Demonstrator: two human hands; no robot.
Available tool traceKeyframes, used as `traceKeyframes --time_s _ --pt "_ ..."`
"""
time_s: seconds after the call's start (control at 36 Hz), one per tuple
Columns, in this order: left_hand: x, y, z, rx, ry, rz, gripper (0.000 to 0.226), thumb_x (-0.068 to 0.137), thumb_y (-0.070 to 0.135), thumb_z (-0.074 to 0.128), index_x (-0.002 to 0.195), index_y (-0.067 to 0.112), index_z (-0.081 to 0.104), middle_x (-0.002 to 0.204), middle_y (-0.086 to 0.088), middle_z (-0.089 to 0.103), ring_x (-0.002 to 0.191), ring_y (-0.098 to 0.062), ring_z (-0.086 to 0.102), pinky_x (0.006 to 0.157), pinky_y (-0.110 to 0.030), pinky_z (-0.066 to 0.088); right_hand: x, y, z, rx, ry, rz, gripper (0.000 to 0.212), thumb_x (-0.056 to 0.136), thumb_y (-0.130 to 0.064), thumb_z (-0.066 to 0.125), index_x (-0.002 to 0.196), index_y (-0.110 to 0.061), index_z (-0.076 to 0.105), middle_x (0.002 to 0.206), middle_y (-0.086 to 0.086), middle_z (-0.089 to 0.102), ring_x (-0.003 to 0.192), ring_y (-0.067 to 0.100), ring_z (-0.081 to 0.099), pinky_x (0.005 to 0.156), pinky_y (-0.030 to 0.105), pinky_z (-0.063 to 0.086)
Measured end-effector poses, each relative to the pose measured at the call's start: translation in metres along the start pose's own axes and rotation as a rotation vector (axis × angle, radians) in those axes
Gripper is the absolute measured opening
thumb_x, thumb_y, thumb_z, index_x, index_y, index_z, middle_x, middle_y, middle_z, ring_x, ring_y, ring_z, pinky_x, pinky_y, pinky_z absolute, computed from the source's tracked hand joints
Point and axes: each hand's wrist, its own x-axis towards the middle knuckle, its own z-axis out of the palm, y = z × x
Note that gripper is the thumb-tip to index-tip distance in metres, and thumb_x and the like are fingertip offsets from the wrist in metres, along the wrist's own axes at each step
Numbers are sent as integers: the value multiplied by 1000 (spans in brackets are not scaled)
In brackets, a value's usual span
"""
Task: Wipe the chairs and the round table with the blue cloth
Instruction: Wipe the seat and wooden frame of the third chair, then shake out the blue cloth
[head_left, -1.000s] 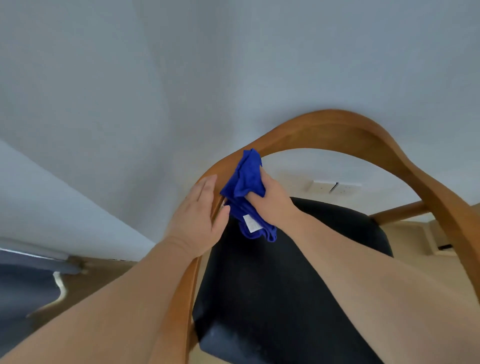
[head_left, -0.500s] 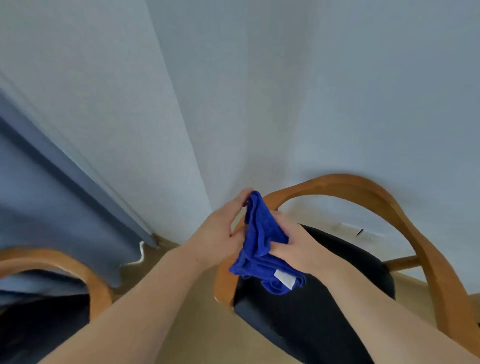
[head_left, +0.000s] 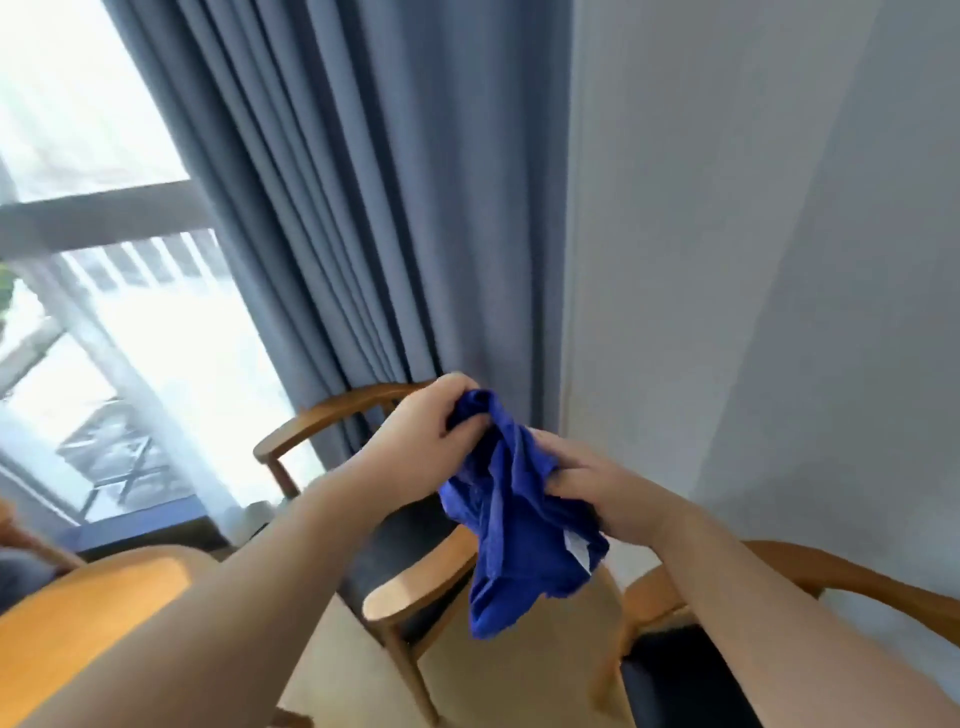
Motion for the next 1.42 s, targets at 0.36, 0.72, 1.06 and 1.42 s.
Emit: traceKeyframes --time_s 0.36,0.72,1.06,1.42 --pt "-245 -46 -210 83 594 -363 6 88 17 49 86 17 54 70 6 54 63 -3 47 62 -25 37 140 -40 270 -408 -207 -296 31 83 -37 64 113 -47 59 104 -12 69 100 13 64 84 34 55" --pt "-538 -99 -357 -92 805 -691 14 82 26 46 91 21 54 72 8 59 63 -6 52 55 -21 44 246 -69 589 -156 -535 -43 30 97 -36 51 80 -29 75 91 0 73 79 13 70 68 31 52" --pt "-674 -144 -418 138 884 -1088 17 85 31 57 98 33 46 95 9 62 84 -8 61 79 -38 53 317 -70 781 -374 -791 33 30 92 -48 54 80 -29 75 78 -2 75 71 14 72 69 34 53" --pt "-712 -210 -458 5 1384 -1136 83 51 47 87 116 28 40 113 16 57 98 3 59 77 -24 52 387 -97 954 -374 -996 173 37 87 -42 67 85 -5 68 68 4 72 59 19 68 58 28 55"
